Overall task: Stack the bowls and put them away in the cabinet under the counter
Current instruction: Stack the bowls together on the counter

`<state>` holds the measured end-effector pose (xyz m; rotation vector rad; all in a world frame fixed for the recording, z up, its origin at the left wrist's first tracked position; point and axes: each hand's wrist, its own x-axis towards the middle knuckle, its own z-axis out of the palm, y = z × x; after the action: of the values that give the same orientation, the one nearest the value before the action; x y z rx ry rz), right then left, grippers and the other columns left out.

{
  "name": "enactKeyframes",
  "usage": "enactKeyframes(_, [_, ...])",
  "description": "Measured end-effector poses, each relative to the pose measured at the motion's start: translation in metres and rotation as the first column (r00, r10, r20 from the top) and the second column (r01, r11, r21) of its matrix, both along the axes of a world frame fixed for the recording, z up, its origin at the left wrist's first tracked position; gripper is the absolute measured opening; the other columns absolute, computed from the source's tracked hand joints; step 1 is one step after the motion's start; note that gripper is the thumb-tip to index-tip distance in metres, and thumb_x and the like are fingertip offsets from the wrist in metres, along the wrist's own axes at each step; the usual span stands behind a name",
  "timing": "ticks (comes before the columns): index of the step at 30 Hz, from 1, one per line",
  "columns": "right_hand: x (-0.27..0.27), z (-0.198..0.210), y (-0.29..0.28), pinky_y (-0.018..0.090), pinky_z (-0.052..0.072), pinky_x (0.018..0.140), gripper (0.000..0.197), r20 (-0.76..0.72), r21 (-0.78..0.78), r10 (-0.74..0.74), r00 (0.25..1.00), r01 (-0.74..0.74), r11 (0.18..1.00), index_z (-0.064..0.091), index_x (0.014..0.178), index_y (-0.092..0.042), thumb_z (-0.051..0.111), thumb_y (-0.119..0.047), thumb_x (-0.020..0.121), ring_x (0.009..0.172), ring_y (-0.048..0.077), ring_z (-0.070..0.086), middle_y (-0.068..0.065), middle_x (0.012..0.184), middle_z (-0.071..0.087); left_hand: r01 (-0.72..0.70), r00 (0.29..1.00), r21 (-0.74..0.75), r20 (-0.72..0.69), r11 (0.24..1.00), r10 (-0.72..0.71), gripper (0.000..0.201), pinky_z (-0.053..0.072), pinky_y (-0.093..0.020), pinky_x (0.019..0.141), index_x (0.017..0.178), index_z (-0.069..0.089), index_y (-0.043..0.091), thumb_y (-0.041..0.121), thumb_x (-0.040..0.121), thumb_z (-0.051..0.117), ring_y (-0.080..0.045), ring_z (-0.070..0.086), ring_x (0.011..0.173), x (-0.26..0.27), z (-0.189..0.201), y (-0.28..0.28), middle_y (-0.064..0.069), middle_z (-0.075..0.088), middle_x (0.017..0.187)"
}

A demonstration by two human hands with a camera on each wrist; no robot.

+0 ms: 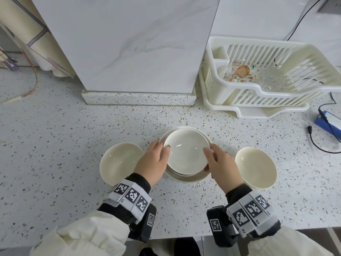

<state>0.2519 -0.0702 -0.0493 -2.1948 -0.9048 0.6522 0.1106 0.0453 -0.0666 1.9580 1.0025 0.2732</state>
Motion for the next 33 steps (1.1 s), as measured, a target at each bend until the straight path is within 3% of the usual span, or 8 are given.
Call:
enactKeyframes(4, [0.007,-0.004,-0.015,0.027,0.042,0.059,0.019,-0.016,0.130,-0.182,0.983,0.183,0.975,0.056,0.103,-0.021,0.038,-0.021,0.096,0.051,0.002,0.052,-0.004,0.063,0.057,0.007,1.000,-0.018,0.014,1.000,-0.006,0.037,0.044,-0.028,0.080,0.125,0.044,0.017,0.032,0.096,0.028,-0.015,0.052,0.098,-0.001,-0.001,0.000,-0.002,0.047,0.126])
enactKeyframes(9, [0.036,-0.014,-0.043,0.046,0.040,0.094,0.035,0.356,0.096,-0.336,0.872,0.324,0.941,0.053,0.124,-0.003,0.048,-0.006,0.090,0.110,0.036,0.051,0.019,0.118,0.056,0.010,1.000,-0.032,0.012,0.999,-0.010,0.037,0.043,-0.027,0.080,0.124,0.045,0.016,0.035,0.095,0.029,-0.014,0.052,0.097,-0.001,-0.003,0.001,-0.001,0.047,0.124])
enactKeyframes(13, [0.058,-0.019,-0.067,0.056,0.037,0.099,0.054,0.373,-0.159,-0.359,0.856,0.440,0.884,0.032,0.140,-0.004,0.046,-0.008,0.088,0.125,0.045,0.035,0.027,0.142,0.034,-0.013,1.000,-0.044,-0.009,0.999,0.013,0.040,0.040,-0.027,0.079,0.126,0.044,0.014,0.035,0.095,0.030,-0.014,0.050,0.097,0.003,-0.005,0.000,-0.004,0.048,0.124])
enactKeyframes(18, [0.064,-0.024,-0.085,0.051,0.049,0.085,0.054,0.130,-0.257,-0.485,0.864,0.502,0.826,0.020,0.144,-0.007,0.035,-0.006,0.091,0.102,0.046,0.057,0.030,0.130,0.047,-0.029,0.999,-0.051,-0.025,0.998,0.027,0.041,0.038,-0.027,0.078,0.126,0.043,0.011,0.035,0.095,0.031,-0.015,0.049,0.094,0.005,-0.006,-0.001,-0.008,0.049,0.123])
enactKeyframes(20, [0.067,-0.029,-0.091,0.040,0.057,0.063,0.048,-0.004,-0.258,-0.557,0.831,0.537,0.803,0.028,0.137,-0.004,0.031,-0.003,0.089,0.068,0.035,0.065,0.030,0.103,0.061,-0.034,0.999,-0.049,-0.033,0.998,0.033,0.040,0.038,-0.028,0.078,0.124,0.043,0.009,0.034,0.095,0.032,-0.016,0.048,0.094,0.005,-0.006,-0.002,-0.010,0.048,0.124])
enactKeyframes(24, [0.067,-0.036,-0.093,0.019,0.040,0.028,0.041,-0.206,-0.267,-0.591,0.780,0.536,0.801,0.035,0.128,0.006,0.030,-0.001,0.087,0.029,0.014,0.051,0.016,0.058,0.060,-0.039,0.998,-0.045,-0.046,0.998,0.036,0.041,0.041,-0.030,0.080,0.125,0.043,0.008,0.034,0.095,0.032,-0.018,0.048,0.095,0.006,-0.005,-0.004,-0.012,0.046,0.128])
enactKeyframes(28, [0.057,-0.029,-0.091,0.015,0.032,0.028,0.036,-0.426,-0.152,-0.574,0.699,0.570,0.808,0.040,0.124,0.005,0.031,0.000,0.089,0.026,0.011,0.042,0.018,0.058,0.055,-0.043,0.998,-0.051,-0.051,0.998,0.041,0.042,0.043,-0.033,0.087,0.128,0.040,0.009,0.033,0.095,0.032,-0.022,0.051,0.104,0.005,-0.005,-0.006,-0.012,0.044,0.131])
enactKeyframes(33, [0.039,0.006,-0.078,0.016,0.026,0.031,0.029,-0.448,0.059,-0.429,0.784,0.505,0.861,0.049,0.113,0.002,0.033,-0.010,0.092,0.029,0.007,0.033,0.011,0.055,0.051,-0.044,0.997,-0.059,-0.063,0.997,0.040,0.040,0.041,-0.031,0.079,0.121,0.043,0.007,0.034,0.095,0.032,-0.022,0.051,0.095,0.005,-0.003,-0.007,-0.012,0.048,0.125])
